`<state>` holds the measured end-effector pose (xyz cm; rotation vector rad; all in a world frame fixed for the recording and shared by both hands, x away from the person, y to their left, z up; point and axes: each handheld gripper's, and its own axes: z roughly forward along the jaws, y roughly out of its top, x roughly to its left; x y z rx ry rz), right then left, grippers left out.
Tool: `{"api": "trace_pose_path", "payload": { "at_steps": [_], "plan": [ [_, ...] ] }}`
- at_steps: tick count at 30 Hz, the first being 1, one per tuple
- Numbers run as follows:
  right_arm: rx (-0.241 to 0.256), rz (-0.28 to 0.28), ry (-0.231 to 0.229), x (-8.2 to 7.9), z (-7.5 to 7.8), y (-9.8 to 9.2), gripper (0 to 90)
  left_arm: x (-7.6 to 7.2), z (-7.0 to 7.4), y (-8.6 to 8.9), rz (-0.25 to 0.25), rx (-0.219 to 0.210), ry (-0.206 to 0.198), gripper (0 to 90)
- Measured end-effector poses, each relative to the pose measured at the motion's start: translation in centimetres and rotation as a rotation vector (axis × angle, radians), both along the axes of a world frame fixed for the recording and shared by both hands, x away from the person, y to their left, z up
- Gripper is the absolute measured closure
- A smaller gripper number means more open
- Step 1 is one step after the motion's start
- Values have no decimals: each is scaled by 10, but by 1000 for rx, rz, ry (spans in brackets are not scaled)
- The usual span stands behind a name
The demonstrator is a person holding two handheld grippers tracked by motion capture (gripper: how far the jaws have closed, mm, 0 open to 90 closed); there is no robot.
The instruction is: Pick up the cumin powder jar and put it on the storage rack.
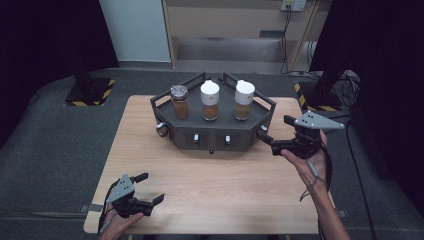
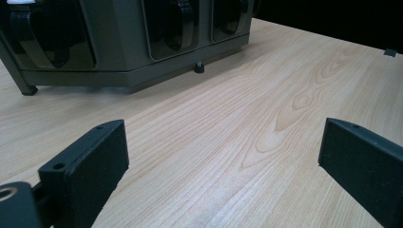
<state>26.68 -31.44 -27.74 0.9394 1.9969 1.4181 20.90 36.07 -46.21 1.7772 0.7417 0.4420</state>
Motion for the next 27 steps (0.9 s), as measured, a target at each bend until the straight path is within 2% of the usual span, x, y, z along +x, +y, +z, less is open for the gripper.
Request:
{"api": "trace_pose_path", "payload": {
  "at_steps": [11,16,21,27],
  "plan": [
    [4,5,10,-30,-25,-20,43,0,0,1,4,-7,4,14],
    [-15,12,0,-42,-34,-24,43,1,-1,1,7,-12,5,14],
    [-11,19,23,-50,-38,-27,43,0,-1,1,12,-16,3,14],
    [-10,28,24,-58,-49,-30,42,1,-2,1,15,-23,8,14]
  ]
}}
